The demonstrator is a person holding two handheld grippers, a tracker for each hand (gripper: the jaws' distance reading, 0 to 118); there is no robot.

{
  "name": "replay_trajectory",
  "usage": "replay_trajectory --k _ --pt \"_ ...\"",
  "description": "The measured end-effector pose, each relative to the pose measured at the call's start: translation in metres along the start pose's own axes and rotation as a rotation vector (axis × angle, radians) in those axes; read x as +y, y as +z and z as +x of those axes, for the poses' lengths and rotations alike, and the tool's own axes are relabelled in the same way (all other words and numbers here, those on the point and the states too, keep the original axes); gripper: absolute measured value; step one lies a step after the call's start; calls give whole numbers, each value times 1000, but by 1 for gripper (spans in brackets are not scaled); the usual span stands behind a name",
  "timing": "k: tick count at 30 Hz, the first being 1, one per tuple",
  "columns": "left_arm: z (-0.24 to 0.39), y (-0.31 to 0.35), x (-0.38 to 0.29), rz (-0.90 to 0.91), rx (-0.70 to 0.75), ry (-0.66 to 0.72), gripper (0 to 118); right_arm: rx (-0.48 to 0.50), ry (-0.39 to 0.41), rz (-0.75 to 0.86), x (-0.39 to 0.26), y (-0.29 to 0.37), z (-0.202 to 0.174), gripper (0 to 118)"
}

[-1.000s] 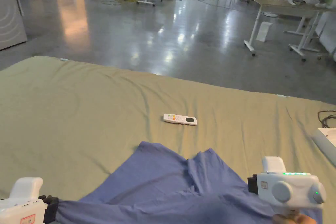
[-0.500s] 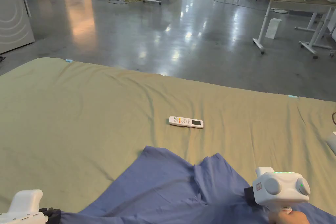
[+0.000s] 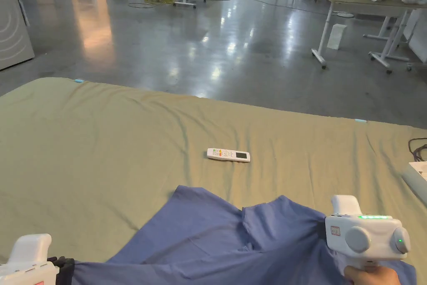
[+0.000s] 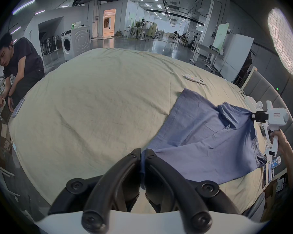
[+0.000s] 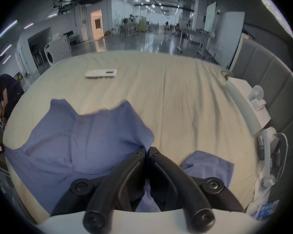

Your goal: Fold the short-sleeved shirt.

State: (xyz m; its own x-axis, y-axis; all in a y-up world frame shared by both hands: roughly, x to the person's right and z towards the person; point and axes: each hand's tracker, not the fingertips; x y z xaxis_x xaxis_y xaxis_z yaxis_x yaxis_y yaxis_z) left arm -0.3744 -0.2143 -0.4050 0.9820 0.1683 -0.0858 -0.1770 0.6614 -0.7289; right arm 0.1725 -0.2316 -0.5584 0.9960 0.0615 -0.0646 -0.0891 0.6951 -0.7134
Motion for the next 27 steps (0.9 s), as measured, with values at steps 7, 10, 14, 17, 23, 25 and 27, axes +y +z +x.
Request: replay_trajectory --k 7,10,14,17,23,25,27 --pt "17 21 26 85 -36 -16 6 -32 -14 185 22 88 19 2" --pt "30 35 48 141 -49 -38 6 -71 -2 261 37 127 31 2" --pt "50 57 90 231 -73 -68 6 -128 -10 369 57 176 48 2" --pt "66 75 125 301 -89 -88 6 -165 -30 448 73 212 60 2" --pt "105 118 192 423 -99 -141 6 -212 -74 557 103 275 79 2" --pt "114 132 211 453 -112 -146 6 -226 -81 590 113 293 83 2" --pt "122 144 230 474 -120 -154 6 -241 -87 615 123 311 82 2"
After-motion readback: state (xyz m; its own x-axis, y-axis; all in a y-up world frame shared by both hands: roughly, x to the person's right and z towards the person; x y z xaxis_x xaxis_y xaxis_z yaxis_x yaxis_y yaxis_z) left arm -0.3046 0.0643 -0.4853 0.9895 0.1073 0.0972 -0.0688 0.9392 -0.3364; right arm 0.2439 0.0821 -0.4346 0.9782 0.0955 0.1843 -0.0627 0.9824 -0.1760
